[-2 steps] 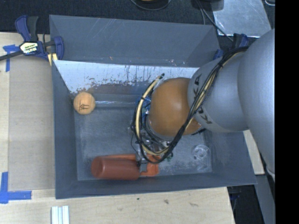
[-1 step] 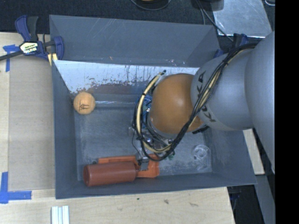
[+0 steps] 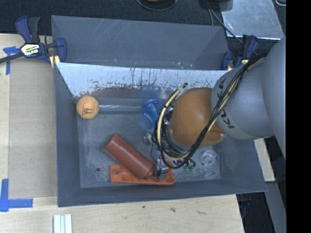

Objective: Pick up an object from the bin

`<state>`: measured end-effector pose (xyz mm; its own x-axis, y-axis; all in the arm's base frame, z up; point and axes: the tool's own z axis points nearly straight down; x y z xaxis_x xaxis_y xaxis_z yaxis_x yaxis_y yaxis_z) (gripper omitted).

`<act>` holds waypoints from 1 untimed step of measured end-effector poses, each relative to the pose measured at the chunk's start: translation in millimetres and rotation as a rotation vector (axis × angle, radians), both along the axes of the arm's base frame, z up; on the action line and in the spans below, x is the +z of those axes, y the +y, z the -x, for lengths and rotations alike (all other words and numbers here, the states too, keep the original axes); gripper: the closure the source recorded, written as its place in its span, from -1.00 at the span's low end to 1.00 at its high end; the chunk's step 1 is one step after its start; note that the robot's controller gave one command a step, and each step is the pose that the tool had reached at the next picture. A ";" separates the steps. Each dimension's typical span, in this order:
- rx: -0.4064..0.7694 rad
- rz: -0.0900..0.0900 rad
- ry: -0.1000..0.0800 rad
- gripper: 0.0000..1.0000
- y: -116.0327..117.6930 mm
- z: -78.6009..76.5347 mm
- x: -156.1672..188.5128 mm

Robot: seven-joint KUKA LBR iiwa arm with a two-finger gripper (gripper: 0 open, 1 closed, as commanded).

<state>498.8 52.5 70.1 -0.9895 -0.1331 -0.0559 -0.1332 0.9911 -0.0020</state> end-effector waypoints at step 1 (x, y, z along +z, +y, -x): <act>0.055 0.003 0.017 -1.00 24.9 -12.0 0.6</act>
Offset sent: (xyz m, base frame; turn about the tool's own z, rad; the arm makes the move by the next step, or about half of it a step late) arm 0.0376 0.0651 -0.0001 0.0562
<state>510.8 77.4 70.7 -0.9814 -0.1879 -0.0386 -0.1879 0.9822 -0.0022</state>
